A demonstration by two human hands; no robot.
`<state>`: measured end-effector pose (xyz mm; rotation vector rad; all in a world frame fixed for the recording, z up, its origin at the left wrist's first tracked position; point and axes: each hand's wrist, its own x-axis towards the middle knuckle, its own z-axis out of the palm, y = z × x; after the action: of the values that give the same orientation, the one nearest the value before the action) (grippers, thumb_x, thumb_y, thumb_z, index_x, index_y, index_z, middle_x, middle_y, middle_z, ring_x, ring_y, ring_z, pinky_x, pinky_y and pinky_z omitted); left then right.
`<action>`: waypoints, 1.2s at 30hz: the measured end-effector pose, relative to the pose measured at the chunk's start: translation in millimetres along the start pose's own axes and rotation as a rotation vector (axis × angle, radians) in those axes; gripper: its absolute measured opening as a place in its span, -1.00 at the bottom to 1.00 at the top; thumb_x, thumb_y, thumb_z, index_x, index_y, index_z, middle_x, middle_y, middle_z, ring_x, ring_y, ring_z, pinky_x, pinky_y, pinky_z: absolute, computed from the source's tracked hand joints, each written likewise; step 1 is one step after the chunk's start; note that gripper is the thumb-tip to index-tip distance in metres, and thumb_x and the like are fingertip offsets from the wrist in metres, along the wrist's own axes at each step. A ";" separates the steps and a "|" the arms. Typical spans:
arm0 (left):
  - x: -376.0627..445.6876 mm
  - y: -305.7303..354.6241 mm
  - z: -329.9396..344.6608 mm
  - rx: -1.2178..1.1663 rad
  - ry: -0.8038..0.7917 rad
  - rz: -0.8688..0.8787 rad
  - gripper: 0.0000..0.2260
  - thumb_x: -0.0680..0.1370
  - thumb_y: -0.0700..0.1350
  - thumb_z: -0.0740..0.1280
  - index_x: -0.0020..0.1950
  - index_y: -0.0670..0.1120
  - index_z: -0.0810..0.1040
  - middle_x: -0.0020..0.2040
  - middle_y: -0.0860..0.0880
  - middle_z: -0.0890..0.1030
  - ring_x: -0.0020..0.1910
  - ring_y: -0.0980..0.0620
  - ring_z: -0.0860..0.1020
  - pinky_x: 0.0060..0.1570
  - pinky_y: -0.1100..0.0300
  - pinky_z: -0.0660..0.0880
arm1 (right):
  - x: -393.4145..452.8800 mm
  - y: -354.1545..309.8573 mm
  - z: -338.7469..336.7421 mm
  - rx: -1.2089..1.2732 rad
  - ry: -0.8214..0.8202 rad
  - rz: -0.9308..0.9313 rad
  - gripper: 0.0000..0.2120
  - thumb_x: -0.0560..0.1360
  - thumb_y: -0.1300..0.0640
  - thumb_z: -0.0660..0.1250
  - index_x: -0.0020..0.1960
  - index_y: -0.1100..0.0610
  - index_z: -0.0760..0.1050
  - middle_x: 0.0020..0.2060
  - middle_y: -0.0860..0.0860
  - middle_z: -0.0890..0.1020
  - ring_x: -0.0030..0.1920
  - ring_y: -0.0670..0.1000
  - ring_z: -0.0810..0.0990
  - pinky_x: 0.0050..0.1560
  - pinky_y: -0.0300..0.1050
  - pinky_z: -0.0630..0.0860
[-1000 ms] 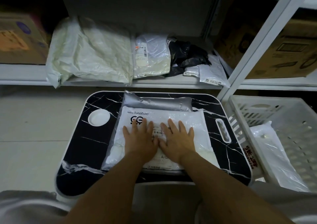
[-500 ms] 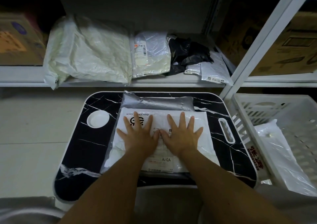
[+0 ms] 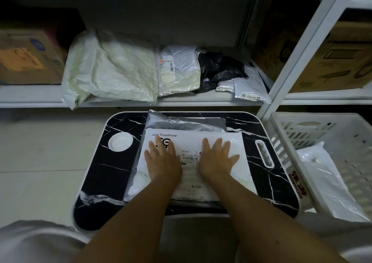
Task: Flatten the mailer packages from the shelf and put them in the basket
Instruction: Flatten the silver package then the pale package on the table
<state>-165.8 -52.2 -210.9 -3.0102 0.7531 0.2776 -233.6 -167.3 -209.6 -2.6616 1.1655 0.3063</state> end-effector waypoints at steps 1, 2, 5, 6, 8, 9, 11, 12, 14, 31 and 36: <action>-7.9 4.6 2.2 0.003 0.027 0.030 -0.46 0.64 0.15 -0.06 0.57 0.01 -0.12 0.56 -0.23 -0.19 0.53 -0.28 -0.16 0.47 -0.22 -0.03 | -9.5 -8.5 0.6 0.007 0.031 0.018 -0.38 0.61 -0.08 0.11 0.56 -0.13 -0.14 0.57 0.15 -0.14 0.53 0.29 -0.22 0.41 0.47 -0.07; -16.9 8.1 5.0 -0.003 0.026 0.048 -0.46 0.64 0.15 -0.06 0.57 0.02 -0.14 0.56 -0.22 -0.20 0.53 -0.26 -0.19 0.46 -0.25 -0.05 | -20.3 -16.2 3.1 0.029 0.055 0.025 -0.39 0.61 -0.09 0.10 0.55 -0.14 -0.12 0.57 0.14 -0.14 0.53 0.30 -0.22 0.40 0.48 -0.07; -40.4 6.7 19.5 -0.025 -0.024 0.056 -0.43 0.63 0.20 -0.11 0.56 0.08 -0.24 0.56 -0.19 -0.24 0.52 -0.30 -0.22 0.44 -0.29 -0.09 | -44.8 -21.9 21.2 0.096 0.061 0.020 -0.47 0.63 -0.18 -0.07 0.55 -0.17 -0.14 0.57 0.10 -0.16 0.53 0.29 -0.23 0.40 0.47 -0.10; -45.0 2.3 23.0 -0.040 -0.025 0.053 -0.44 0.62 0.22 -0.14 0.56 0.09 -0.25 0.56 -0.19 -0.25 0.51 -0.33 -0.22 0.45 -0.28 -0.11 | -49.3 -17.7 28.1 0.105 0.056 0.009 -0.46 0.63 -0.20 -0.11 0.55 -0.17 -0.16 0.57 0.09 -0.18 0.53 0.29 -0.24 0.41 0.46 -0.12; -49.2 -7.0 26.4 -0.049 -0.028 0.068 -0.44 0.61 0.24 -0.18 0.55 0.09 -0.27 0.55 -0.19 -0.26 0.50 -0.37 -0.23 0.46 -0.24 -0.14 | -53.9 -4.6 38.9 0.094 0.053 -0.040 -0.44 0.61 -0.24 -0.17 0.56 -0.16 -0.23 0.57 0.08 -0.23 0.53 0.27 -0.27 0.43 0.42 -0.17; -50.2 -9.8 26.9 -0.035 -0.035 0.082 -0.43 0.61 0.25 -0.18 0.55 0.09 -0.28 0.55 -0.20 -0.27 0.49 -0.39 -0.23 0.47 -0.24 -0.13 | -54.6 1.5 42.1 0.082 0.054 -0.067 -0.42 0.61 -0.26 -0.19 0.56 -0.15 -0.25 0.56 0.08 -0.25 0.53 0.26 -0.28 0.44 0.40 -0.18; -50.6 -12.2 26.1 -0.011 -0.055 0.091 -0.42 0.61 0.25 -0.18 0.54 0.09 -0.31 0.54 -0.21 -0.29 0.48 -0.40 -0.24 0.47 -0.23 -0.13 | -54.5 6.4 42.0 0.054 0.030 -0.094 -0.41 0.60 -0.27 -0.21 0.55 -0.15 -0.29 0.56 0.08 -0.28 0.53 0.25 -0.29 0.45 0.38 -0.19; -49.7 -12.2 24.7 -0.005 -0.069 0.086 -0.42 0.61 0.26 -0.18 0.54 0.09 -0.31 0.54 -0.21 -0.29 0.48 -0.41 -0.23 0.47 -0.23 -0.12 | -53.7 6.4 39.7 0.042 0.009 -0.098 -0.41 0.60 -0.27 -0.21 0.55 -0.14 -0.31 0.55 0.08 -0.29 0.53 0.25 -0.30 0.45 0.38 -0.18; -47.5 -12.4 20.9 0.006 -0.104 0.076 -0.41 0.60 0.28 -0.18 0.54 0.12 -0.31 0.54 -0.20 -0.30 0.48 -0.42 -0.21 0.46 -0.25 -0.09 | -52.2 4.5 33.6 0.019 -0.030 -0.098 -0.42 0.61 -0.25 -0.22 0.55 -0.13 -0.32 0.55 0.08 -0.30 0.53 0.25 -0.30 0.45 0.38 -0.15; 35.5 -100.0 -66.7 -0.145 -0.154 0.036 -0.47 0.60 0.18 -0.10 0.54 0.03 0.04 0.53 -0.20 0.11 0.40 -0.28 0.29 0.26 -0.22 0.35 | -23.7 -93.4 -42.2 0.050 0.260 -0.258 -0.60 0.53 0.19 0.20 0.37 0.11 0.37 0.36 0.12 0.31 0.33 0.15 0.30 0.26 0.05 0.35; 56.3 -121.9 -100.6 -0.258 0.049 -0.083 -0.52 0.64 0.10 0.07 0.50 -0.06 0.12 0.44 -0.22 0.23 0.34 -0.26 0.35 0.23 -0.13 0.37 | -3.2 -149.9 -60.0 -0.015 0.354 -0.466 -0.55 0.53 0.18 0.27 0.41 0.12 0.33 0.51 0.10 0.15 0.37 0.16 0.28 0.24 0.05 0.38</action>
<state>-43.1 22.4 -124.1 -3.2920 0.6379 0.3221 -118.6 -82.8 -134.1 -2.9700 0.5780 -0.2439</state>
